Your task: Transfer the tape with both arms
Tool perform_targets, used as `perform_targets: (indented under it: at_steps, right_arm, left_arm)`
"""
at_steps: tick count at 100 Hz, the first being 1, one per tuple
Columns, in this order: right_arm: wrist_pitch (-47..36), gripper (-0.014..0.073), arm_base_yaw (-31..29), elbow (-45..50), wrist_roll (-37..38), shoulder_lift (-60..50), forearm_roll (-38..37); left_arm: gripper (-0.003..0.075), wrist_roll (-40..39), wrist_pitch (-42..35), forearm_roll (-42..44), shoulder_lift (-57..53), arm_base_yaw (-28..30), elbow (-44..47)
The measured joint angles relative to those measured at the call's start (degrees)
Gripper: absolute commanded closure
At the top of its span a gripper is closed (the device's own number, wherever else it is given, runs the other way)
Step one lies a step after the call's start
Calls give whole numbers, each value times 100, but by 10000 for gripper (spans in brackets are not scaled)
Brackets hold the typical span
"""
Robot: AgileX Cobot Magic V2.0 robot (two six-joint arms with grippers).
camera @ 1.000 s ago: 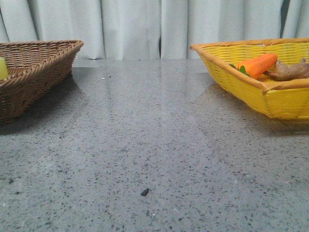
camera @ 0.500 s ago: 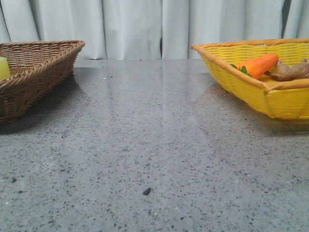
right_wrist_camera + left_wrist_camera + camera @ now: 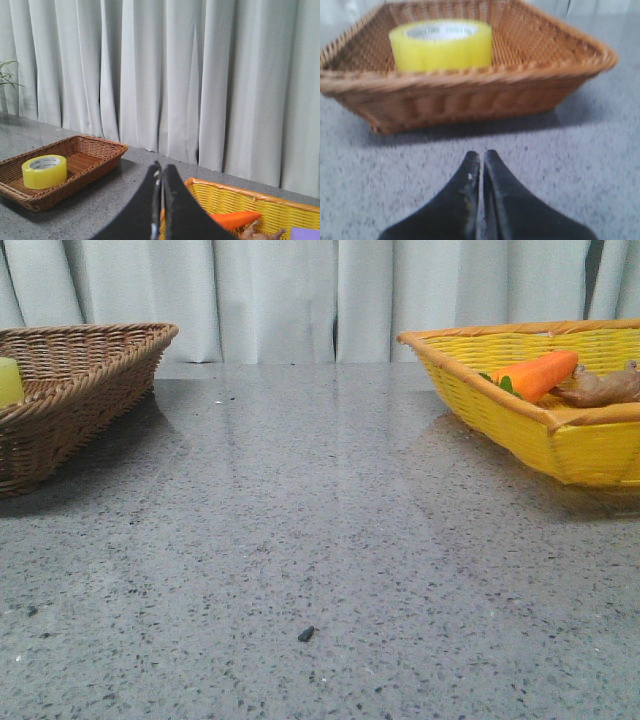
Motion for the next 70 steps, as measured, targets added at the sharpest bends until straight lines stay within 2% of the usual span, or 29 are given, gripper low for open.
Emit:
perform_targets:
  at_steps: [70]
  right_arm:
    - [0,666,0,0,0,0,0]
  left_arm:
    - [741,-21,113,0,0,0,0]
